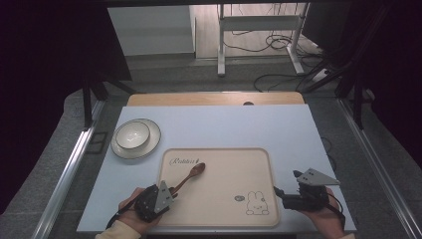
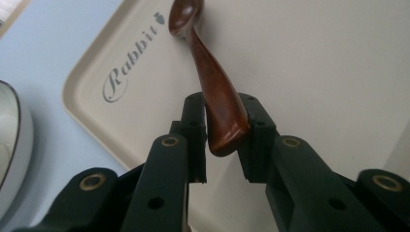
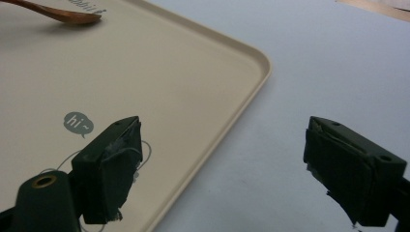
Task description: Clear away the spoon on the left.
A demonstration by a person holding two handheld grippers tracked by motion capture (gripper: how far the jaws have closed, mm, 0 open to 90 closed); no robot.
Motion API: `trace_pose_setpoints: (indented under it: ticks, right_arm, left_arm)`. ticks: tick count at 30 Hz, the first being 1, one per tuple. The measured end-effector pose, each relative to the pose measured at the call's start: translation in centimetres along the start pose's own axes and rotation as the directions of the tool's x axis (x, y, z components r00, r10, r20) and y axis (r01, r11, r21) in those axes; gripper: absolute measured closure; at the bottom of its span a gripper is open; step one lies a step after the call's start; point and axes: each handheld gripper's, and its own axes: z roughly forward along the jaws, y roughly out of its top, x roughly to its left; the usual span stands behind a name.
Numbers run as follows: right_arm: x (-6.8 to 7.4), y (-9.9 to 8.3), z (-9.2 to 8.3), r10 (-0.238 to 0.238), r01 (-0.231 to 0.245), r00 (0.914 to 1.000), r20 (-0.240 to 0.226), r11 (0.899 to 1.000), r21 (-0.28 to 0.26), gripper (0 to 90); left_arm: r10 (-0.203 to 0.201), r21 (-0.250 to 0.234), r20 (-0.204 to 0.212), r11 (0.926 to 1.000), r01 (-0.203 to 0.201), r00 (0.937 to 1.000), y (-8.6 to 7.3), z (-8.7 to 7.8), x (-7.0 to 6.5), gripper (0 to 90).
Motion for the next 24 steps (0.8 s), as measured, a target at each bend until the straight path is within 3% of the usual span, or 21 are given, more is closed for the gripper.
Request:
trace_pose_setpoints:
  ticks: [6,9,13,15,18,24]
  right_arm:
    - [0.0,0.0,0.0,-0.003,0.003,1.0000,-0.001,1.000,0.003,13.9]
    - [0.0,0.0,0.0,-0.003,0.003,1.0000,0.000,1.000,0.002,13.9]
    - [0.0,0.0,0.0,-0.004,0.004,1.0000,0.000,1.000,0.002,13.9]
    - [0.0,0.0,0.0,-0.004,0.004,1.0000,0.000,1.000,0.002,13.9]
    - [0.0,0.0,0.0,-0.001,0.001,1.0000,0.001,1.000,0.001,13.9]
    - [-0.1,0.0,0.0,-0.001,0.001,1.0000,0.000,1.000,0.000,13.8]
  left_arm:
    - [-0.004,0.008,0.048,1.0000,0.004,0.9988,0.0,0.3,-0.1,70.9]
    - [-0.016,0.002,0.052,0.9999,0.016,0.9985,0.0,0.3,-0.1,58.9]
    - [-0.061,-0.021,0.057,0.9978,0.062,0.9965,0.1,0.1,0.2,38.6]
    - [-0.098,-0.042,0.078,0.9939,0.102,0.9921,0.1,-0.1,0.5,31.2]
    - [-0.123,-0.054,0.084,0.9904,0.127,0.9889,0.1,-0.2,0.8,22.3]
    - [-0.156,-0.094,0.075,0.9822,0.163,0.9848,0.2,-0.8,1.2,17.0]
